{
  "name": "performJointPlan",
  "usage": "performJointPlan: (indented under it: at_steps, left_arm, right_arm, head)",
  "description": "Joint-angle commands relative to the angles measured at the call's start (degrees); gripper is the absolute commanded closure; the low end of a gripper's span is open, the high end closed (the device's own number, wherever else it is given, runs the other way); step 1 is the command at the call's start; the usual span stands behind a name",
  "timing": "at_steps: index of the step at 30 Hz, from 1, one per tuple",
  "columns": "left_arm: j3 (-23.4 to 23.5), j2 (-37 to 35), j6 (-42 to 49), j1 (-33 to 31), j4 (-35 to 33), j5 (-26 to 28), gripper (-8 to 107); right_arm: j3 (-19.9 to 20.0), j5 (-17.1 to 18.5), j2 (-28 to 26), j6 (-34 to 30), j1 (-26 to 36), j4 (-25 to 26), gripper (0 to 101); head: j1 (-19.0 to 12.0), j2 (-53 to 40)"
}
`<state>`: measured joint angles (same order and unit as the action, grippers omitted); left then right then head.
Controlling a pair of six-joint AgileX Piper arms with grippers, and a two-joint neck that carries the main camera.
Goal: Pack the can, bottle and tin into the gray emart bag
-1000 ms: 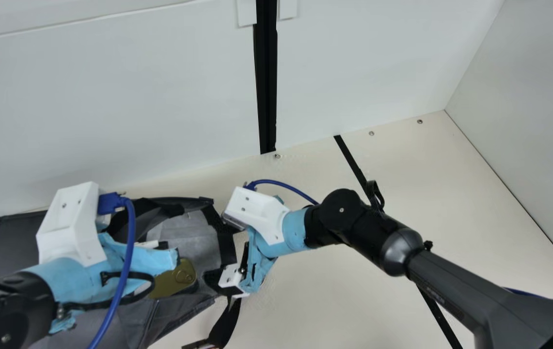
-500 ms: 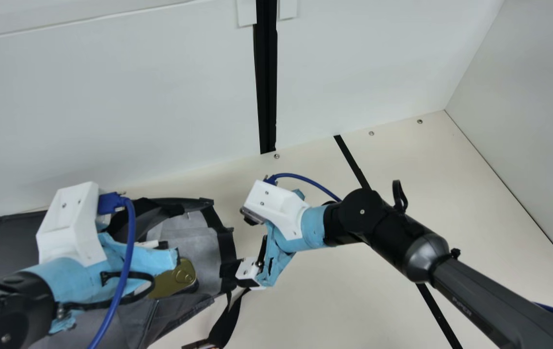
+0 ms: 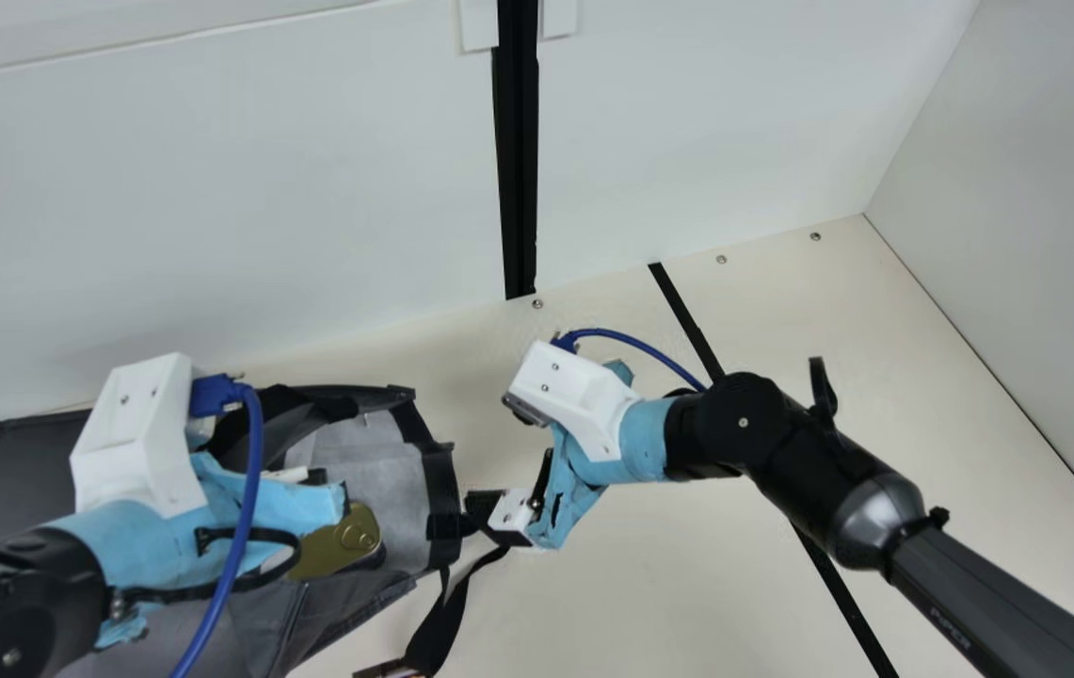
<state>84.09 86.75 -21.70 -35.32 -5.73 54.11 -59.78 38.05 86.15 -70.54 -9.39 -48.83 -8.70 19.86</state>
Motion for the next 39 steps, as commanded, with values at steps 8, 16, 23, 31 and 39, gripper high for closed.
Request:
performJointPlan:
  at_steps: [8,16,23,31,39]
  left_arm:
    - [0.0,0.0,0.0,0.0,0.0,0.0,89]
    - [0.0,0.0,0.0,0.0,0.0,0.0,89]
    - [0.0,0.0,0.0,0.0,0.0,0.0,89]
    - [0.0,0.0,0.0,0.0,0.0,0.0,89]
    - [0.0,0.0,0.0,0.0,0.0,0.0,89]
  right_arm:
    - [1.3,-0.7,-3.2,3.1,2.9,3.7,10]
    - [2.0,-0.9,-6.2,5.8,6.3,7.0,10]
    - [2.6,-1.3,-8.8,8.5,9.2,9.7,10]
    - [3.5,-1.8,-11.8,12.2,11.9,13.1,10]
    - [4.1,-1.9,-14.5,15.6,15.0,16.2,10]
  head:
    - [-1.3,0.1]
    - [-1.3,0.1]
    - [-1.3,0.1]
    - [-1.3,0.1]
    - [-1.3,0.1]
